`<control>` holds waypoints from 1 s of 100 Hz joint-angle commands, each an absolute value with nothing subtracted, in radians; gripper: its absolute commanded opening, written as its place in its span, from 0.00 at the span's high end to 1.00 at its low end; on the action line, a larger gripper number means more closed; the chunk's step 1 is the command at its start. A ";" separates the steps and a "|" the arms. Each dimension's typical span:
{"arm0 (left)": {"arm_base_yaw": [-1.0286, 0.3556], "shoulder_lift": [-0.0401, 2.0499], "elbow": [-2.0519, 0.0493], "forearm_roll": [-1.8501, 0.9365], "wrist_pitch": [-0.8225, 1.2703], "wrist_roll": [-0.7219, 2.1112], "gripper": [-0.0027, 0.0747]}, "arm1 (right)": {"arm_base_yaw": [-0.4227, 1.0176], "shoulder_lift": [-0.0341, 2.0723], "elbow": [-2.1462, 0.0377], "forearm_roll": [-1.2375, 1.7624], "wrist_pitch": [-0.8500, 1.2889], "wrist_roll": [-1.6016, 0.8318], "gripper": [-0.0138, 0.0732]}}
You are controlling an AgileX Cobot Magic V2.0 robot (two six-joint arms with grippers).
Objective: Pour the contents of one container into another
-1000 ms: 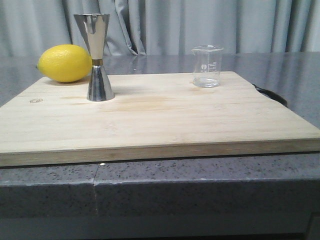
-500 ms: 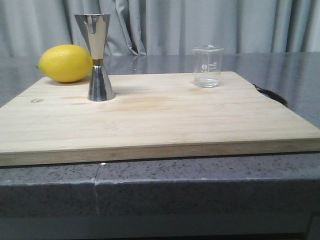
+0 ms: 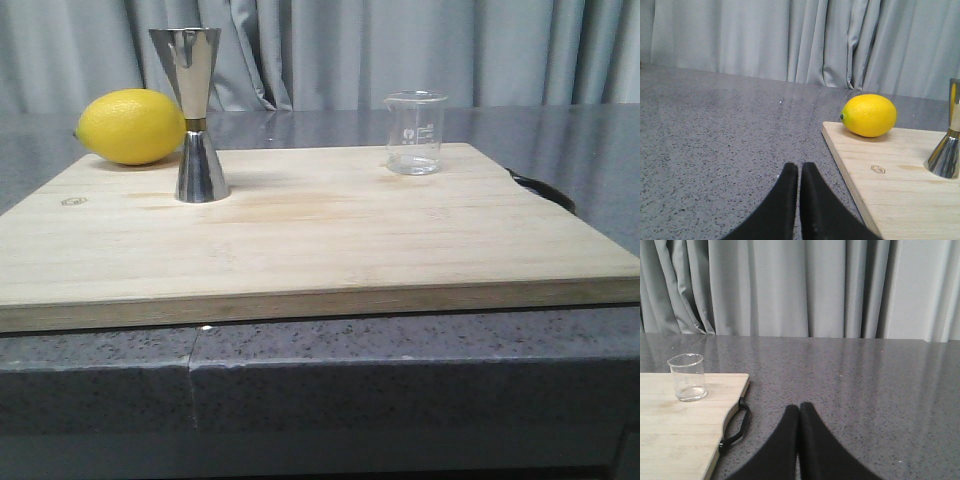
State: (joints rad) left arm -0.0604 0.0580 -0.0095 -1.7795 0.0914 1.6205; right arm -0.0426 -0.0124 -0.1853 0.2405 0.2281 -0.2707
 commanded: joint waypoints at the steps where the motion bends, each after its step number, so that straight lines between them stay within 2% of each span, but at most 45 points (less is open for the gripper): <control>1: -0.069 0.070 -0.029 -1.795 0.125 1.612 0.99 | -0.048 -0.021 -0.208 0.248 0.146 -0.276 0.90; 40: -0.069 0.062 -0.059 -1.764 0.067 1.579 0.99 | -0.048 -0.021 -0.208 0.248 0.146 -0.276 0.90; 49: -0.069 0.045 -0.091 -1.448 0.077 1.282 0.99 | -0.048 -0.021 -0.208 0.248 0.146 -0.276 0.90; 64: -0.069 0.021 -0.107 -0.590 0.102 0.395 0.99 | -0.048 -0.021 -0.208 0.248 0.146 -0.276 0.90; 73: -0.069 0.007 -0.107 -0.235 0.161 0.000 0.99 | -0.048 -0.021 -0.208 0.248 0.146 -0.276 0.90; 80: -0.069 -0.006 -0.107 -0.081 0.205 -0.139 0.99 | -0.048 -0.021 -0.208 0.248 0.146 -0.276 0.90; 100: -0.067 -0.033 -0.068 0.043 0.115 -0.146 0.99 | -0.048 -0.021 -0.208 0.248 0.146 -0.276 0.90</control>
State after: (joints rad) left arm -0.0604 -0.0043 -0.0591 -0.0151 0.2396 -0.1149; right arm -0.0426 -0.0124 -0.1853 0.2405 0.2265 -0.2707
